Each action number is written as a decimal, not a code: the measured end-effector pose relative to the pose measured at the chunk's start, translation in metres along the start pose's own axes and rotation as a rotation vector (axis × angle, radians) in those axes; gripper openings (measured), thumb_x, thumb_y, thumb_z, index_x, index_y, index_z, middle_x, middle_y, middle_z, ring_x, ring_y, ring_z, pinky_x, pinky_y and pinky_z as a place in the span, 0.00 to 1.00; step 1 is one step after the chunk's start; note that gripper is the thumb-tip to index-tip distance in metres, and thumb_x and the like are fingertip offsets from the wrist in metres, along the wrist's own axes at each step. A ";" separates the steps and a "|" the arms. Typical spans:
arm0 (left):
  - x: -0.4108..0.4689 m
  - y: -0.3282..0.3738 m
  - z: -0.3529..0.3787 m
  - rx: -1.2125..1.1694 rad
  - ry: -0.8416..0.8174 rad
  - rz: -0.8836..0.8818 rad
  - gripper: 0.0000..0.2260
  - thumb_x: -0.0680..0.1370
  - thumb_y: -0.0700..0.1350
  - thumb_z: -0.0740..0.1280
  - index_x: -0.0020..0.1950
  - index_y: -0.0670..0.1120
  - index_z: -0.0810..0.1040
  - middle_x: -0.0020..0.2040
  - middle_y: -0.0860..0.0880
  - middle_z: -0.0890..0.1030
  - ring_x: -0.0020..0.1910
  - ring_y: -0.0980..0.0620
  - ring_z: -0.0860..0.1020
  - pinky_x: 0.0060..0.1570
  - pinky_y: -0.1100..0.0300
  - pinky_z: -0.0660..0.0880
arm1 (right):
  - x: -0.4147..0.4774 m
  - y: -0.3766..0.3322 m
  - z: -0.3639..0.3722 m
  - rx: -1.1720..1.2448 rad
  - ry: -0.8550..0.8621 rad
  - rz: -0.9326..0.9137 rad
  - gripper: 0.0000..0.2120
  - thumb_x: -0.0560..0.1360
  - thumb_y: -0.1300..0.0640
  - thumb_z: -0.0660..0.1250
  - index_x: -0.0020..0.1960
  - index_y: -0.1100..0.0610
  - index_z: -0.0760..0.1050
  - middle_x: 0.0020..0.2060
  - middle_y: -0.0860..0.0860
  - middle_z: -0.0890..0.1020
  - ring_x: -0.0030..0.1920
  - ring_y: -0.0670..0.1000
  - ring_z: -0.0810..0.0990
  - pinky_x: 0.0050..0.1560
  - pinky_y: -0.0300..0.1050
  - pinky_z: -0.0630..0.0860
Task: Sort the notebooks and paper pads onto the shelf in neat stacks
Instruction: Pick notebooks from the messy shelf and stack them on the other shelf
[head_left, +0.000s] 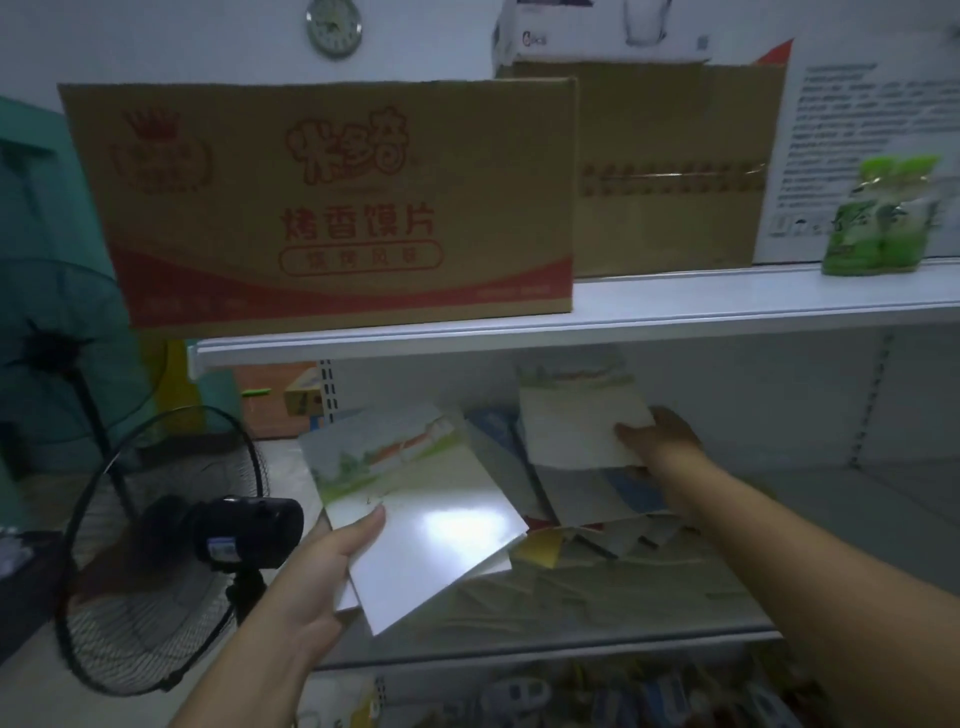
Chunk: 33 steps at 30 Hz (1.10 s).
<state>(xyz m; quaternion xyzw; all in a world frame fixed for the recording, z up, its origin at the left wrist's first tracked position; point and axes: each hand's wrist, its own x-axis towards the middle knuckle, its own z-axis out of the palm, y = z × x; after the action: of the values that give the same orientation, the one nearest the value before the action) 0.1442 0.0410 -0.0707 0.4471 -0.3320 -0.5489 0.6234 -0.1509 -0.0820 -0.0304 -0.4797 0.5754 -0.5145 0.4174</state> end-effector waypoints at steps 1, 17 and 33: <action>-0.001 -0.001 0.009 0.028 -0.012 0.011 0.10 0.76 0.40 0.66 0.57 0.46 0.76 0.48 0.41 0.83 0.44 0.41 0.81 0.44 0.49 0.77 | -0.005 0.002 -0.014 0.116 -0.015 0.035 0.17 0.78 0.58 0.64 0.65 0.59 0.69 0.52 0.56 0.77 0.46 0.56 0.75 0.30 0.41 0.72; -0.069 -0.163 0.378 0.140 -0.357 -0.231 0.31 0.70 0.68 0.62 0.59 0.45 0.76 0.55 0.48 0.81 0.52 0.42 0.81 0.54 0.50 0.77 | -0.096 0.094 -0.332 0.019 -0.076 0.066 0.10 0.76 0.61 0.65 0.58 0.56 0.77 0.49 0.51 0.85 0.51 0.53 0.83 0.53 0.53 0.78; -0.078 -0.326 0.637 0.199 -0.647 -0.401 0.21 0.81 0.57 0.53 0.56 0.43 0.78 0.44 0.44 0.85 0.42 0.43 0.84 0.43 0.48 0.81 | -0.071 0.186 -0.570 0.133 0.378 0.186 0.14 0.76 0.67 0.63 0.60 0.56 0.75 0.52 0.51 0.83 0.52 0.53 0.81 0.46 0.45 0.76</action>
<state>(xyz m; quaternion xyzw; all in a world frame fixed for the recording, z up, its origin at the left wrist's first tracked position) -0.5719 -0.0048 -0.1239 0.3655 -0.4691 -0.7373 0.3205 -0.7148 0.0986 -0.1459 -0.2909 0.6501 -0.5913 0.3784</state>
